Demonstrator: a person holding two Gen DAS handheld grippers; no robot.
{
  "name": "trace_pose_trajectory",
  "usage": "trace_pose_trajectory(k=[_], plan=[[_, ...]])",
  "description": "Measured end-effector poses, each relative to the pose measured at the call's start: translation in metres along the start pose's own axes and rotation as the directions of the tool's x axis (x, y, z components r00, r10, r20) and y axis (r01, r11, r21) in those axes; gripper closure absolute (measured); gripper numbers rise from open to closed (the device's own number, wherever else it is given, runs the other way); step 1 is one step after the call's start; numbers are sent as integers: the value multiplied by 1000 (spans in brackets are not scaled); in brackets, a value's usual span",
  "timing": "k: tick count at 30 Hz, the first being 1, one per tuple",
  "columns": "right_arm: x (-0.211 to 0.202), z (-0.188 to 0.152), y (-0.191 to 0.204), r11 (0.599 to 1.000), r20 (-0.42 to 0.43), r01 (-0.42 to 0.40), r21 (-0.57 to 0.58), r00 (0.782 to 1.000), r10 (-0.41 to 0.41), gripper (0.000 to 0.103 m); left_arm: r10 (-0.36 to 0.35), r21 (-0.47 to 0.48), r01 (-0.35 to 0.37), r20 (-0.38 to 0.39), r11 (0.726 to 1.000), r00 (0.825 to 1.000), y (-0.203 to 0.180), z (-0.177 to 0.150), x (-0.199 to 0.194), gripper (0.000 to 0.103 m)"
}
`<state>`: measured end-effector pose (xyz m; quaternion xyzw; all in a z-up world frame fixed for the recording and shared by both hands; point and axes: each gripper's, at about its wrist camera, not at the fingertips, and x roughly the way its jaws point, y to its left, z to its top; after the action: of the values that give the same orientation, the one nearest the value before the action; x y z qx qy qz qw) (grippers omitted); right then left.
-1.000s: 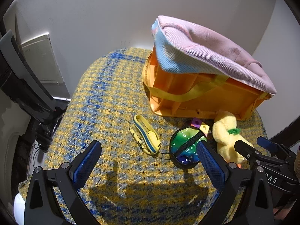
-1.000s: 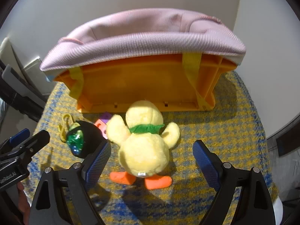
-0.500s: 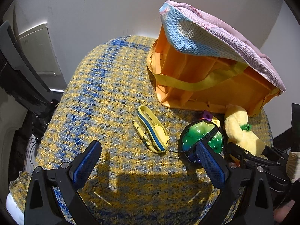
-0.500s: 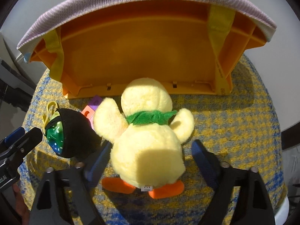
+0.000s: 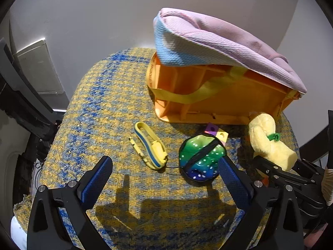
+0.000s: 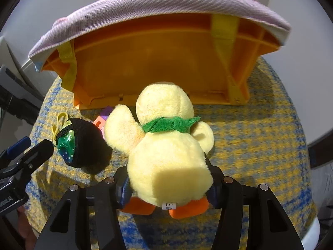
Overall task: Organize objects
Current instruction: 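Grasp the yellow plush duck with the right tool while the left tool grasps the green ball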
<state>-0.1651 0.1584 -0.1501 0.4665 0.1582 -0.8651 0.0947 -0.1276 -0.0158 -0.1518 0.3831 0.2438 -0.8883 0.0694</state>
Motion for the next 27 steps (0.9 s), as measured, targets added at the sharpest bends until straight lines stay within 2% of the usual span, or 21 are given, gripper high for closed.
trace_pose_trajectory(k=[2, 9, 17, 20, 23, 25, 27], plan=[[-6, -2, -4, 1000, 12, 7, 7, 1000, -7, 47, 6, 19, -5, -20, 1000, 1000, -7, 0, 0, 0], [-24, -11, -19, 999, 47, 30, 33, 998, -31, 47, -11, 74, 12, -9, 997, 1000, -29, 1, 3, 0], [-14, -5, -24, 997, 41, 41, 59, 998, -44, 47, -10, 106, 13, -21, 994, 1000, -42, 2, 20, 1], [-20, -13, -28, 997, 37, 40, 61, 998, -42, 47, 7, 114, -2, -39, 994, 999, -44, 3, 29, 4], [-19, -13, -30, 997, 30, 41, 62, 999, -43, 47, 13, 123, -6, -61, 992, 998, -45, 2, 36, 15], [-17, -11, -31, 997, 28, 41, 63, 999, -43, 47, 11, 138, -1, -76, 990, 997, -48, 2, 40, 31], [-16, -10, -30, 997, 26, 41, 64, 999, -43, 47, 17, 156, -2, -89, 988, 996, -51, 1, 43, 39]])
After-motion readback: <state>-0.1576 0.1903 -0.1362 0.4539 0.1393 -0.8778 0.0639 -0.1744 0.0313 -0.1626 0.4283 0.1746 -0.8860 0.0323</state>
